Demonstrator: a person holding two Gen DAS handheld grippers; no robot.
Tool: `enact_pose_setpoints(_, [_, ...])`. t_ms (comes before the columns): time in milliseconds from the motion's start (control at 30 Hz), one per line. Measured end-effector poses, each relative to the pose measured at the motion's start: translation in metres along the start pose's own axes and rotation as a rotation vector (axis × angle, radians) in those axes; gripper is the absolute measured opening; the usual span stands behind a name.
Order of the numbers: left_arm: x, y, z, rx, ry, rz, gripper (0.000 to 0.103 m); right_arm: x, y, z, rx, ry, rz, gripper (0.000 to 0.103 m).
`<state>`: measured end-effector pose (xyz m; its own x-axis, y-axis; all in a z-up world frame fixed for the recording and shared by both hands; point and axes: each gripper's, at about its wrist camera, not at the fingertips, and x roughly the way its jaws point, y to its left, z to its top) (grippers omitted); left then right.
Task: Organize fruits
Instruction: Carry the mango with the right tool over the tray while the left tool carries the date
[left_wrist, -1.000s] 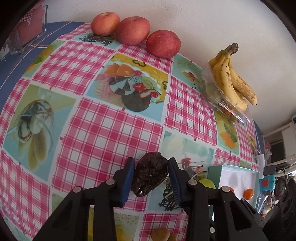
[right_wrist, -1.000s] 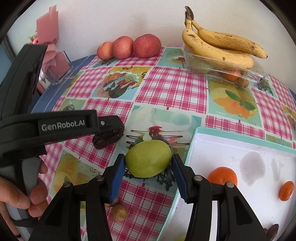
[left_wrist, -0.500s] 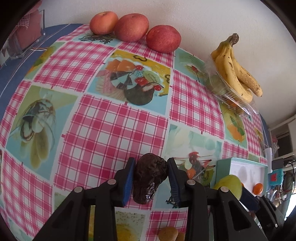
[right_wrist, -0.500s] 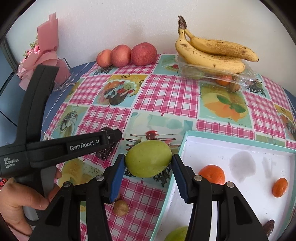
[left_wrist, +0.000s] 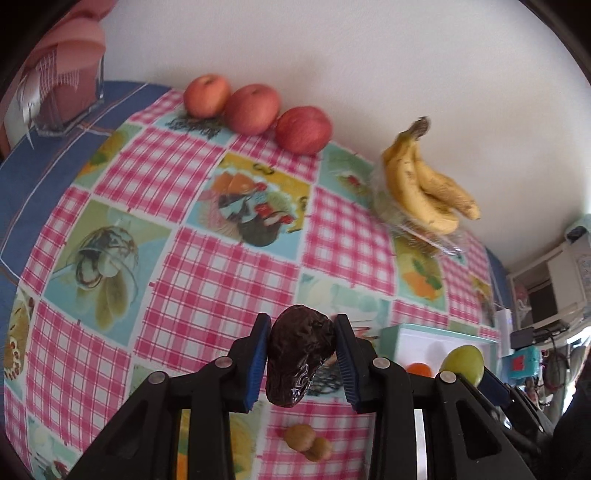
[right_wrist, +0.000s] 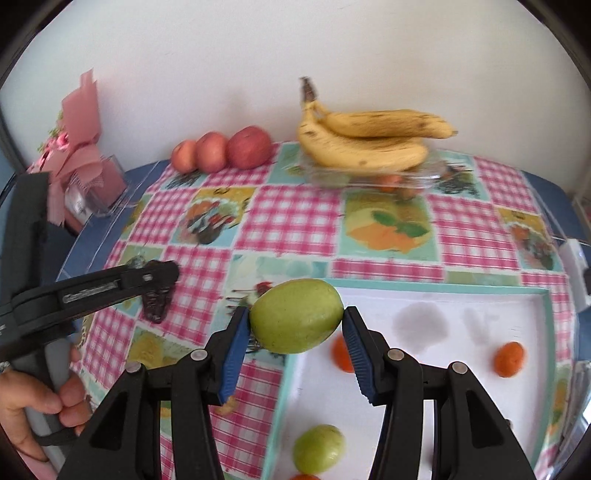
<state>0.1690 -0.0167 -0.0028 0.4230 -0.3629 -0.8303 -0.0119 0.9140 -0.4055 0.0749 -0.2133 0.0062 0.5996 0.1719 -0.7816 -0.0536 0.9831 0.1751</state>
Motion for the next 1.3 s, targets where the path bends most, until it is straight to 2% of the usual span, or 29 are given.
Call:
enact_pose_setpoints(367, [-0.003,-0.070,-0.019,0.175,0.027,-0.050,0.037,-0.034,-0.080,0.002,0.207,-0.004,-0.130,0.053])
enact_pose_setpoints(467, [0.002,-0.091,-0.028,0.232,0.047,-0.057,0.037,-0.043,-0.104,-0.002,0.263,-0.002,-0.183,0.053])
enact_pose_setpoints(667, [0.019,-0.122,-0.049,0.325,0.113,-0.057,0.037,-0.054,-0.136,-0.011,0.341,-0.009,-0.217,0.053])
enact_pose_setpoints(867, [0.036,-0.139,-0.069,0.386,0.172,-0.052,0.037,-0.050,-0.143,-0.015,0.355,0.007,-0.209,0.053])
enact_pose_setpoints(1067, [0.057,-0.138,-0.083,0.411,0.226,-0.015,0.037,-0.016,-0.144,-0.028,0.362,0.101,-0.203,0.053])
enact_pose_setpoints(1300, [0.069,-0.134,-0.087,0.412,0.247,0.009,0.037,0.009,-0.149,-0.042,0.377,0.169,-0.209,0.053])
